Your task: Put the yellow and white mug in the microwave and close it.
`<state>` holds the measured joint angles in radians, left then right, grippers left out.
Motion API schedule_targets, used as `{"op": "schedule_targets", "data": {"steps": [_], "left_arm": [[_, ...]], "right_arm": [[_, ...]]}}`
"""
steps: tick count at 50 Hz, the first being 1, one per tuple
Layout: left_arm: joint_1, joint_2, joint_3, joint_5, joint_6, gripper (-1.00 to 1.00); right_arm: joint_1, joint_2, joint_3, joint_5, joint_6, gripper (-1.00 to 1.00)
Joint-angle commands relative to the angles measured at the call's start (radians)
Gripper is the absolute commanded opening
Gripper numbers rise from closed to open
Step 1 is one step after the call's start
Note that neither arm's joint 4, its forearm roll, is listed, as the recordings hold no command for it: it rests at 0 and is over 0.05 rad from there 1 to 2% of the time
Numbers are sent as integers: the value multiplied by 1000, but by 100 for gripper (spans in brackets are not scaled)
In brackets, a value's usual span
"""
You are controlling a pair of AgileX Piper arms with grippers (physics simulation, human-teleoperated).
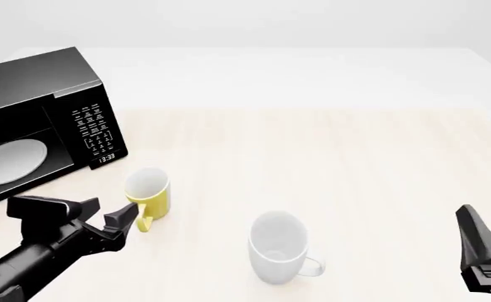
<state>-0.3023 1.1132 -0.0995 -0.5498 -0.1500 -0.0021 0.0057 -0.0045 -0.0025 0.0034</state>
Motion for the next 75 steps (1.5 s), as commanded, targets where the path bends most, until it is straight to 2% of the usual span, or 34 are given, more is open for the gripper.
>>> {"op": "schedule_targets", "data": {"steps": [1,75], "left_arm": [[-4,89,-2,-63,-7,100],[-3,616,-63,-357,-14,100]], "right_arm": [[0,0,0,0,0,100],[0,0,0,0,0,100]]}}
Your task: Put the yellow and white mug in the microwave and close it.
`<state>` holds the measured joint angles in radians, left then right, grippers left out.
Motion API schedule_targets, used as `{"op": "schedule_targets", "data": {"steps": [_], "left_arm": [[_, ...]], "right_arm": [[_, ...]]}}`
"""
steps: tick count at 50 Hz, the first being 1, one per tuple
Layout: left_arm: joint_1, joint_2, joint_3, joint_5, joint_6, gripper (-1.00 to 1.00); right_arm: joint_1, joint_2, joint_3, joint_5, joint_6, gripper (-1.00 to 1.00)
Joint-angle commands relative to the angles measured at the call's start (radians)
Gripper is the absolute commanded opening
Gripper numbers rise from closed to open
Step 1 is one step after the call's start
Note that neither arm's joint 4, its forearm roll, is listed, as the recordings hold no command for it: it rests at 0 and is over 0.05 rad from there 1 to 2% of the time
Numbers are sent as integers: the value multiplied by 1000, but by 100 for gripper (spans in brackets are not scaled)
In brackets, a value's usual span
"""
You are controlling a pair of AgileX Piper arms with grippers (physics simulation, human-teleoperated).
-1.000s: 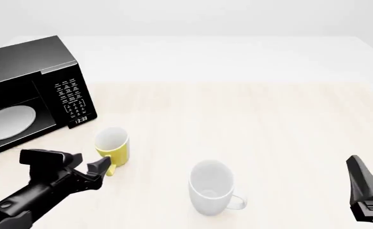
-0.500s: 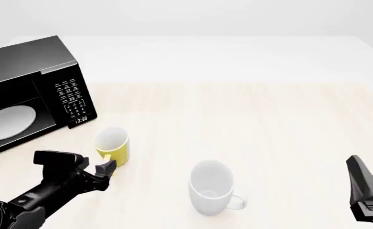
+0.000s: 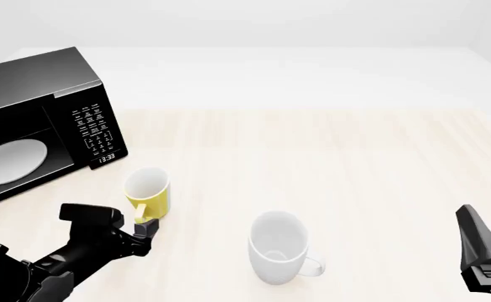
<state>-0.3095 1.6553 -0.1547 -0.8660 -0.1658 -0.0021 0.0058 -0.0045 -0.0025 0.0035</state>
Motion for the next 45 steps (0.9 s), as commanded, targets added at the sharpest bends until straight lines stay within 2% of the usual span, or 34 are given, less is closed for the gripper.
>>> {"op": "schedule_targets", "data": {"steps": [1,12,13,33,45], "left_arm": [[4,80,-8,-45,2,100],[-7,141,-25,-61,-11,100],[-10,140,-23,-61,-13,-100],[-16,-50,37,7,-25,-100],[-3,-287,90,116,1,-100]], "right_arm": [[0,0,0,0,0,100],[0,0,0,0,0,100],[0,0,0,0,0,100],[0,0,0,0,0,100],[0,0,0,0,0,100]]}}
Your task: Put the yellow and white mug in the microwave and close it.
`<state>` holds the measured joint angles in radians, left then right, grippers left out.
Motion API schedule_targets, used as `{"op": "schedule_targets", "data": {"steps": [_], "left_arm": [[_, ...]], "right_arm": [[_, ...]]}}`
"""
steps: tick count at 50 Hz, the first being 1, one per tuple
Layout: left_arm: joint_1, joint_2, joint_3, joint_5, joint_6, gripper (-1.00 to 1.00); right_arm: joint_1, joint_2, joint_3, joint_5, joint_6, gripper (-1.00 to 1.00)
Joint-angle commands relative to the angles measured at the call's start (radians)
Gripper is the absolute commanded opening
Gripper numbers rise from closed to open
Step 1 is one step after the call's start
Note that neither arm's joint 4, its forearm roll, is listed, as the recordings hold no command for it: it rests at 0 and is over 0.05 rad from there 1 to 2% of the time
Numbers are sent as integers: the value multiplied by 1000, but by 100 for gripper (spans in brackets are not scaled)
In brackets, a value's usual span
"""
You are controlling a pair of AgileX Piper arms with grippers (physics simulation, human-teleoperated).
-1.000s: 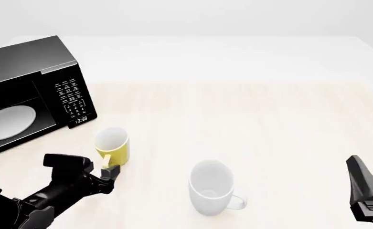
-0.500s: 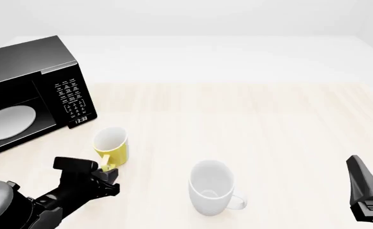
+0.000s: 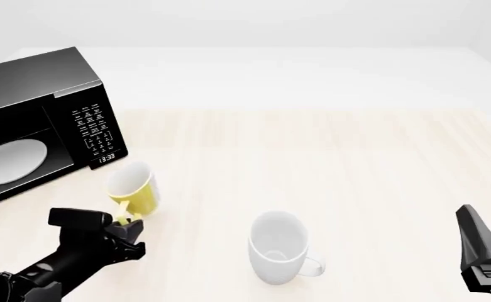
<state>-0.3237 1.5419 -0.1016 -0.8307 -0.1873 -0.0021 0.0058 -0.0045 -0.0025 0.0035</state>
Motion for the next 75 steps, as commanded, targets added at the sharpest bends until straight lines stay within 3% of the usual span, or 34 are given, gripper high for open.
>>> {"op": "schedule_targets", "data": {"steps": [1,19,34,61,75], "left_arm": [[14,-199,41,95,25,-100],[71,-505,80,314,45,-100],[181,-716,71,505,65,-100],[366,-853,28,685,63,-100],[451,-757,10,610,75,-100]], "right_arm": [[0,0,0,0,0,100],[0,0,0,0,0,100],[0,0,0,0,0,100],[0,0,0,0,0,100],[0,0,0,0,0,100]]}}
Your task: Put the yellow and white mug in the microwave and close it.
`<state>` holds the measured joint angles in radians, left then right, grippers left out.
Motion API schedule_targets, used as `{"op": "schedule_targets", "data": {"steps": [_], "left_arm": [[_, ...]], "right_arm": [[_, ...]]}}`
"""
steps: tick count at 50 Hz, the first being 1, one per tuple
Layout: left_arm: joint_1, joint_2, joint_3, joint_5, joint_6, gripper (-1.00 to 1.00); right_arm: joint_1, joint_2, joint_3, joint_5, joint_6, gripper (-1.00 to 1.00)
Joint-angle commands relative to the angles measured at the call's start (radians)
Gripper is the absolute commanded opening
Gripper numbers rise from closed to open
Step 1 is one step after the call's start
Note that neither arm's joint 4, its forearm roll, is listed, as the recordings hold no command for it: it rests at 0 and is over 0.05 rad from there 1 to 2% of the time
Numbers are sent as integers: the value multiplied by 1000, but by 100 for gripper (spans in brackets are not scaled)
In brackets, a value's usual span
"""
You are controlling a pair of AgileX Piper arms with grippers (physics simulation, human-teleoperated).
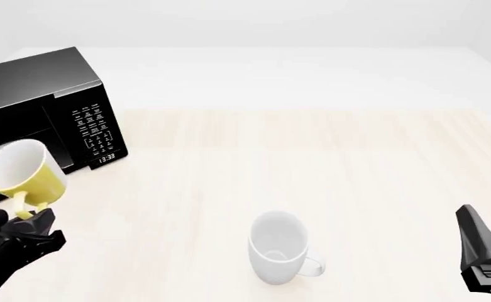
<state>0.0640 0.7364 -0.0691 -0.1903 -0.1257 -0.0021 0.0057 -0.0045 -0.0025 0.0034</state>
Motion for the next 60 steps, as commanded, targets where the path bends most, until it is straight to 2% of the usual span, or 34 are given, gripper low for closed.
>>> {"op": "schedule_targets", "data": {"steps": [1,36,60], "left_arm": [[69,56,-25,-36,13,-100],[209,389,-102,-244,10,-100],[259,588,-168,-346,3,-100]], "right_arm": [[0,0,0,0,0,100],[0,0,0,0,0,100],[0,0,0,0,0,100]]}}
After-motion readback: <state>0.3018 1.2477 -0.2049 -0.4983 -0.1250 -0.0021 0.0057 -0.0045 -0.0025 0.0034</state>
